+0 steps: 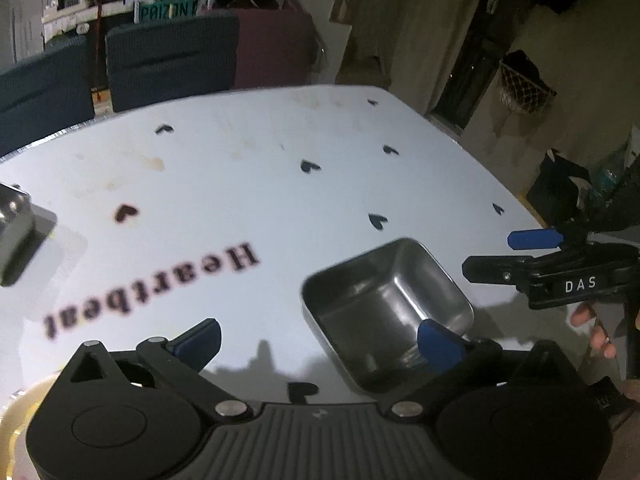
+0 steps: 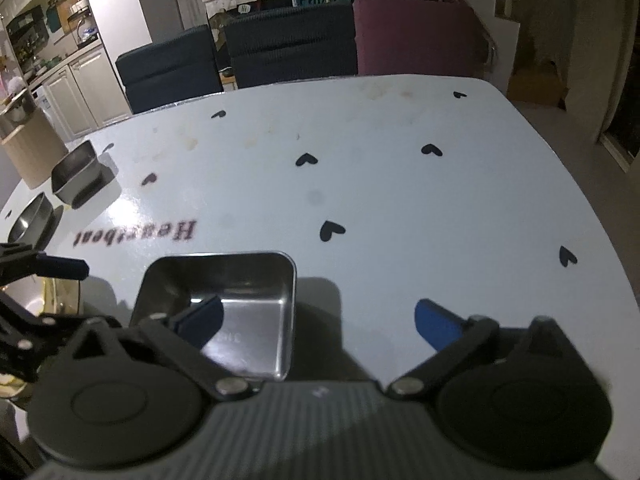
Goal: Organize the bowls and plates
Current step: 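Move both grippers to a second steel rectangular tray beside the beige jug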
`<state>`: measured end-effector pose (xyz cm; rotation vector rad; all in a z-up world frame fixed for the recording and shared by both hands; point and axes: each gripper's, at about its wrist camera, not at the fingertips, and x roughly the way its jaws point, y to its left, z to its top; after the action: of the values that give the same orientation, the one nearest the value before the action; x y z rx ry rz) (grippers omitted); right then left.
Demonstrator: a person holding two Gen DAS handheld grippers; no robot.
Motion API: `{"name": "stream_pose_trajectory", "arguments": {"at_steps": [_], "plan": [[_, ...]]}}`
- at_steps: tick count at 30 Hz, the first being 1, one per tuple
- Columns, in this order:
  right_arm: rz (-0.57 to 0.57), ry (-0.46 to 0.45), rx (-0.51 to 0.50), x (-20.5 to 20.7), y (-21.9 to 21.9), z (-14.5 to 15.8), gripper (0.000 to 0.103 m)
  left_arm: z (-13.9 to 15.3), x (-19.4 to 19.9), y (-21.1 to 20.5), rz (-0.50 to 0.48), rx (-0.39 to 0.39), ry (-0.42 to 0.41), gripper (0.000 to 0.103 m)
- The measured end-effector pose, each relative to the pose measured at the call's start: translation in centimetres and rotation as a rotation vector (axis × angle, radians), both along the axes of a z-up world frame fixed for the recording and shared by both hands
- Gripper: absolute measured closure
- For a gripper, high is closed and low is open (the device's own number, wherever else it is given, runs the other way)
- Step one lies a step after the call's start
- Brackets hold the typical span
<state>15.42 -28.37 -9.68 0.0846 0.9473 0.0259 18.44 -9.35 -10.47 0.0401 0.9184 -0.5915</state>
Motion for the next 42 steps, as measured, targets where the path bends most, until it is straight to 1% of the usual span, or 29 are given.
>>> {"name": "stream_pose_trajectory", "arguments": {"at_steps": [5,8,13,15,19,24,29,32,36,42], "plan": [[-0.004,-0.016,-0.003,0.6,0.9,0.5,0.0,0.7,0.4,2.0,0.029,-0.003,-0.02,0.0],[-0.004,-0.027,-0.011,1.3,2.0,0.7,0.0,1.0,0.9,3.7,0.057,-0.008,-0.028,0.0],[0.01,-0.055,0.005,2.7,4.3,1.2,0.0,1.8,1.7,6.9,0.109,-0.006,-0.06,0.0],[0.021,-0.066,0.012,3.4,5.2,1.2,0.0,2.0,2.2,8.4,0.14,-0.009,-0.074,0.0],[0.048,-0.071,0.039,5.2,7.3,1.2,0.0,2.3,3.2,11.5,0.203,-0.029,-0.072,0.0],[0.091,-0.09,0.046,7.4,10.7,1.5,0.0,2.6,4.5,14.8,0.255,0.004,-0.119,0.0],[0.131,-0.11,0.071,8.9,14.3,1.5,0.0,2.3,6.5,18.3,0.311,0.045,-0.143,0.0],[0.138,-0.114,0.106,9.9,16.6,1.5,0.0,2.2,7.8,20.5,0.352,0.067,-0.156,0.0],[0.141,-0.102,0.179,12.1,20.0,1.3,0.0,1.8,9.8,23.3,0.409,0.073,-0.168,0.0],[0.119,-0.012,0.321,14.7,23.2,0.8,0.0,0.6,14.0,26.5,0.5,0.081,-0.175,0.0]]}}
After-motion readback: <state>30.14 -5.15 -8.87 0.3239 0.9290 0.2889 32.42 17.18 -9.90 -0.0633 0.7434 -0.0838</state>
